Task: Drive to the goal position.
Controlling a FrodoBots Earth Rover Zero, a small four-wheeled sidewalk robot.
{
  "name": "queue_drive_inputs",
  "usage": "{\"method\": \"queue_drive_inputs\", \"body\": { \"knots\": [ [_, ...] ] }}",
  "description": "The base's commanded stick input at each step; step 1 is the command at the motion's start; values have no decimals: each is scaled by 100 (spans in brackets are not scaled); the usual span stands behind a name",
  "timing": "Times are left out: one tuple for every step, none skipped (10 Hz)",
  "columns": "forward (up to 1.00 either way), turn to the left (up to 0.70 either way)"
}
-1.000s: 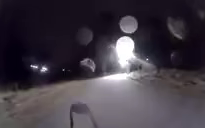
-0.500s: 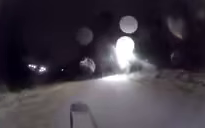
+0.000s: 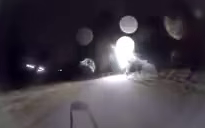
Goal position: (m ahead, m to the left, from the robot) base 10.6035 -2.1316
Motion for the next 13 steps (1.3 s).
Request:
{"method": "queue_drive_inputs", "body": {
  "knots": [
    [100, 0],
    [100, 0],
    [100, 0],
    [100, 0],
    [100, 0],
    [100, 0],
    [100, 0],
    [100, 0],
    [100, 0],
    [100, 0],
    [100, 0],
    [100, 0],
    [100, 0]
  ]
}}
